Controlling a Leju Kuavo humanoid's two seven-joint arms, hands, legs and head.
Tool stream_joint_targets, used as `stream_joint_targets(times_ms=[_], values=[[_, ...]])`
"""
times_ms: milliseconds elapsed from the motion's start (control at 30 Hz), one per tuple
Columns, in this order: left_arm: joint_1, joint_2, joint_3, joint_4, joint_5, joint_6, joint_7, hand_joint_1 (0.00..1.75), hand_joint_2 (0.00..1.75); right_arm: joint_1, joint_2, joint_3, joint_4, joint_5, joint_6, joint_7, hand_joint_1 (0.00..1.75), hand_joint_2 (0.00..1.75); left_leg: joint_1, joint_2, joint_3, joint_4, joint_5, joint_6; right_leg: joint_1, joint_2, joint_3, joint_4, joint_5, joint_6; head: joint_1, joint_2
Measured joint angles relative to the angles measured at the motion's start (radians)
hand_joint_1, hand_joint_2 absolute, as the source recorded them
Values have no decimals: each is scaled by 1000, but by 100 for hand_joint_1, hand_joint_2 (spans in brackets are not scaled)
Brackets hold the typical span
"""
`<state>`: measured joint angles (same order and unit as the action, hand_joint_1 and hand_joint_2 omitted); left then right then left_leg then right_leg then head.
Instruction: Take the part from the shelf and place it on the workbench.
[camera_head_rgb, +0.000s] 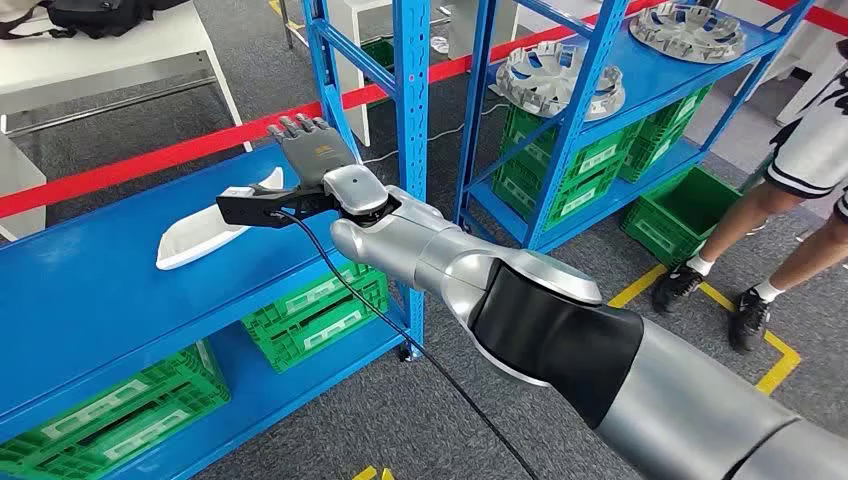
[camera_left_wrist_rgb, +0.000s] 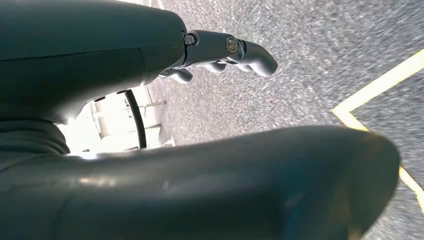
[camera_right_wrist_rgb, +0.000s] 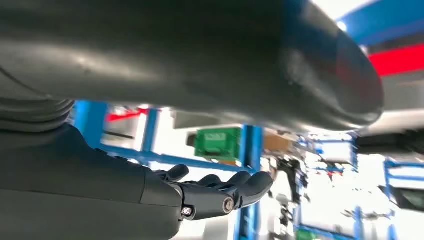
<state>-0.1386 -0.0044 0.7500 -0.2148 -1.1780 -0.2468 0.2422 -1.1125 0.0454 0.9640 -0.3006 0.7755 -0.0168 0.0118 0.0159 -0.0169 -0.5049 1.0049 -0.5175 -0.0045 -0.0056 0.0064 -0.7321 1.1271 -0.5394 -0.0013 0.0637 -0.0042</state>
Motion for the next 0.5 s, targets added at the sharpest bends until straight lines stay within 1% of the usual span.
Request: stream_joint_targets(times_ms=[33, 67, 100, 133, 167, 200, 233, 267, 300, 333, 367, 400, 433, 467, 500], values=[[0, -1, 0, 1, 0, 0, 0, 0, 0, 2, 1, 0, 0, 1, -2, -3, 0, 0, -1, 0, 9, 3, -9, -2, 2, -2, 1, -34, 61, -1, -1, 0], [-1, -1, 0, 1, 0, 0, 0, 0, 0, 5, 1, 0, 0, 1, -4, -6, 0, 0, -1, -2, 15, 4, -17, -6, 4, -3, 3, -47, 87, -4, -1, 0], [-1, -2, 0, 1, 0, 0, 0, 0, 0, 9, 3, 0, 0, 3, -8, -13, 0, 0, -1, -2, 29, 5, -34, -12, 8, -4, 11, -78, 141, -10, -2, 0], [-2, -3, 0, 1, -1, 0, 1, 0, 0, 13, 7, 0, -1, 5, -13, -21, 0, 0, -1, -3, 42, 9, -44, -20, 12, -3, 19, -90, 163, -18, -3, 0], [-2, -3, 0, 1, -2, 0, 2, 0, 0, 13, 12, 0, -3, 7, -19, -32, 0, 0, 0, -3, 49, 16, -46, -28, 14, -3, 33, -87, 152, -28, -2, 0], [-2, -3, 0, 1, -3, 0, 2, 0, 0, 11, 20, 0, -8, 9, -26, -47, 0, 0, 2, -1, 49, 34, -42, -35, 14, 0, 49, -90, 143, -38, 0, 0], [-3, -4, 0, 1, -4, 0, 2, 0, 0, 6, 30, 0, -14, 10, -34, -64, 0, 0, 3, 1, 38, 69, -28, -41, 12, 1, 64, -94, 133, -47, 0, 0], [-4, -5, 0, 1, -5, 0, 3, 0, 0, 2, 40, -1, -20, 13, -41, -81, 0, 0, 3, 3, 10, 117, -19, -44, 10, 3, 80, -98, 123, -53, -1, 0], [-6, -6, 0, 1, -6, 0, 3, 0, 0, 3, 53, -1, -26, 16, -45, -95, 0, 0, 4, 4, -28, 174, -20, -48, 9, 5, 96, -102, 113, -58, -3, 0], [-7, -6, 0, 1, -8, 0, 3, 0, 0, 7, 64, -1, -30, 18, -47, -106, 0, 0, 3, 5, -72, 229, -37, -51, 8, 7, 112, -103, 100, -61, -5, 0], [-6, -6, 0, 1, -11, 0, 4, 0, 0, 14, 74, 0, -32, 20, -46, -112, 0, 0, 3, 5, -116, 270, -70, -53, 8, 8, 129, -105, 86, -62, -5, 0], [-5, -5, 0, 1, -13, 0, 4, 0, 0, 21, 83, 0, -34, 21, -46, -119, 0, 0, 3, 6, -152, 289, -108, -54, 8, 9, 148, -105, 71, -62, -6, 0], [-3, -5, 0, 1, -15, 0, 5, 0, 0, 27, 90, 0, -37, 23, -46, -128, 0, 0, 2, 6, -178, 285, -136, -53, 9, 9, 167, -105, 56, -63, -5, 0], [-2, -5, 0, 1, -18, 0, 6, 0, 0, 30, 96, 0, -41, 25, -46, -138, 0, 0, 2, 7, -192, 256, -138, -49, 9, 10, 186, -105, 43, -63, -6, 0], [-1, -5, 0, 1, -21, 0, 6, 0, 0, 31, 104, 0, -45, 26, -46, -151, 0, 0, 1, 8, -197, 207, -103, -45, 9, 10, 204, -105, 29, -62, -6, 0]])
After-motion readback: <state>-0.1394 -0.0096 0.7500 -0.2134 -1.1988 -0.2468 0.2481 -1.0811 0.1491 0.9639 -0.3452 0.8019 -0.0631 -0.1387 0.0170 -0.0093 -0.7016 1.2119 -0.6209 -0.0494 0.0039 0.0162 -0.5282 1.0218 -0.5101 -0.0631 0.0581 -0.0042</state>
